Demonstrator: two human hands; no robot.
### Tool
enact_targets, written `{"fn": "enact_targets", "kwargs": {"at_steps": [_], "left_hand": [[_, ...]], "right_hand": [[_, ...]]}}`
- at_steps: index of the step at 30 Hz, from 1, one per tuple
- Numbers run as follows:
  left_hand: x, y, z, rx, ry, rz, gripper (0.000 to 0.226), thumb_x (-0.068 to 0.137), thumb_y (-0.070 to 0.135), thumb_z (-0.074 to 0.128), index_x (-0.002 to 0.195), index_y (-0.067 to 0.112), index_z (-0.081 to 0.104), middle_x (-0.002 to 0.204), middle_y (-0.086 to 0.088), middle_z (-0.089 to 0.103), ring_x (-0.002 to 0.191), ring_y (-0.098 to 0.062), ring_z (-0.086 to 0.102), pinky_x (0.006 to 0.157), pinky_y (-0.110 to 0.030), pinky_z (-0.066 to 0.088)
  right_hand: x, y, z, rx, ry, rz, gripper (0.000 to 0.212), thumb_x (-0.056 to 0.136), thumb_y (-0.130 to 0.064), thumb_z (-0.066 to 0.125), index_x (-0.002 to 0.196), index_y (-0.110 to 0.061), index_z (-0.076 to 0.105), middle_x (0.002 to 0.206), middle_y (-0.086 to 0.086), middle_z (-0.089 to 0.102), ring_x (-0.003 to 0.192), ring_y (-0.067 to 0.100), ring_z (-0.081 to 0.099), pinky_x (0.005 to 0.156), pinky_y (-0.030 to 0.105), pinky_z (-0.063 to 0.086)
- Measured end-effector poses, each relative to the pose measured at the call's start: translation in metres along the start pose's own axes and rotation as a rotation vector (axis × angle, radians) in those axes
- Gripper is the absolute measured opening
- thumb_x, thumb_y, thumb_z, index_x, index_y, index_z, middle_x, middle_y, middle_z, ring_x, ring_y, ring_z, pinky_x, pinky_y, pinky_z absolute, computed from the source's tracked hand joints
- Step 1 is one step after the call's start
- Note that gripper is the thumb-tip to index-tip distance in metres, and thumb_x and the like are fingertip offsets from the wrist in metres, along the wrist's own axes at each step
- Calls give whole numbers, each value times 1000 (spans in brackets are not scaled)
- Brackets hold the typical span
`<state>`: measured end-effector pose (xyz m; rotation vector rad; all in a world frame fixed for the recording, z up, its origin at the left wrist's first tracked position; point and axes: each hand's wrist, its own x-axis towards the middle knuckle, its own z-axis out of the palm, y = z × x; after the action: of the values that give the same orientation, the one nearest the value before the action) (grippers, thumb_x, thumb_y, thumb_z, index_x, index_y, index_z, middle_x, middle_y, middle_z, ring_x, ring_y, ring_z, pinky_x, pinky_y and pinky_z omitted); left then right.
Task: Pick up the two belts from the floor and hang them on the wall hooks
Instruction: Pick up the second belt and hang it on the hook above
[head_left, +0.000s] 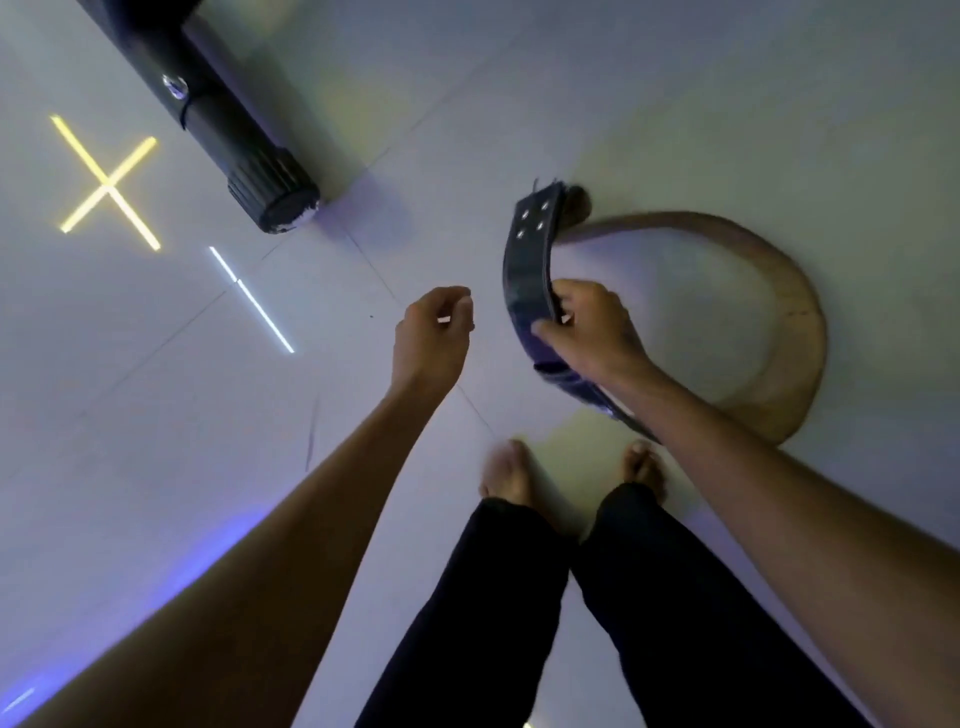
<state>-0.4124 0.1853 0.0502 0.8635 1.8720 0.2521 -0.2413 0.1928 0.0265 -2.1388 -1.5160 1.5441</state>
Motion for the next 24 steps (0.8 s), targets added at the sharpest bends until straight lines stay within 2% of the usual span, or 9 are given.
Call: {"fn": "enact_targets", "kwargs": {"at_steps": [3,5,9,13,16,19,20,22,24], "left_hand": [[-53,64,-3,-157,-111,-116,31,104,44,49,97,18,65,106,-3,65,107,-22,63,103,-50,54],[-88,111,-2,-341,-188,-231,35,102,48,51,91,15,56,101,-1,60,106,-22,61,97,-45,58],[-162,189,3,-481,-351,-207,43,101,47,55,110,6,67,110,-9,73,100,-23,71,78,-33,59],[-250,259,3,-453,-478,-120,46,100,45,57,117,3,65,100,-6,74,85,-17,73,68,-29,63],[-317,307,-4,-455,-497,25,45,101,35,59,134,4,56,105,-9,73,84,-18,73,64,-29,63],[-382,352,-16,-311,-585,281,20,103,19,56,123,17,60,99,-14,69,84,-22,69,63,-27,63],[-397,364,-17,-253,-611,377,20,103,17,56,123,22,58,97,-18,67,82,-23,66,65,-29,63],[-426,383,-20,-100,-610,578,31,100,24,58,129,34,56,98,-21,65,81,-25,64,76,-40,63],[-449,397,-25,23,-599,731,36,90,39,58,120,57,54,90,-8,67,88,-29,67,92,-55,59]], "right_hand": [[-83,-12,-57,111,-143,-29,19,79,-11,73,92,-22,67,91,-4,75,87,16,71,84,40,57],[-136,-13,-96,133,-135,-22,23,79,-9,73,96,-23,68,92,-6,76,91,15,71,88,43,57],[-226,-15,-183,192,-99,11,27,80,-3,74,104,-16,71,95,-1,77,94,17,71,89,46,56],[-307,-29,-270,380,-62,41,33,82,6,72,109,-13,69,101,7,76,94,17,72,86,36,56],[-362,-51,-314,544,-38,34,34,83,0,74,115,-10,68,108,9,75,95,16,71,85,27,55],[-408,-78,-338,694,97,-4,31,87,-7,72,117,-5,67,108,9,75,94,15,71,86,26,57],[-421,-87,-347,748,171,-16,30,88,-7,70,117,-2,67,107,11,74,94,17,71,87,27,57],[-447,-103,-365,873,316,-30,31,91,-7,66,120,3,64,107,15,72,94,21,70,88,33,58],[-476,-118,-387,995,450,-43,34,92,-9,66,123,1,59,102,10,73,94,22,71,89,39,59]]}}
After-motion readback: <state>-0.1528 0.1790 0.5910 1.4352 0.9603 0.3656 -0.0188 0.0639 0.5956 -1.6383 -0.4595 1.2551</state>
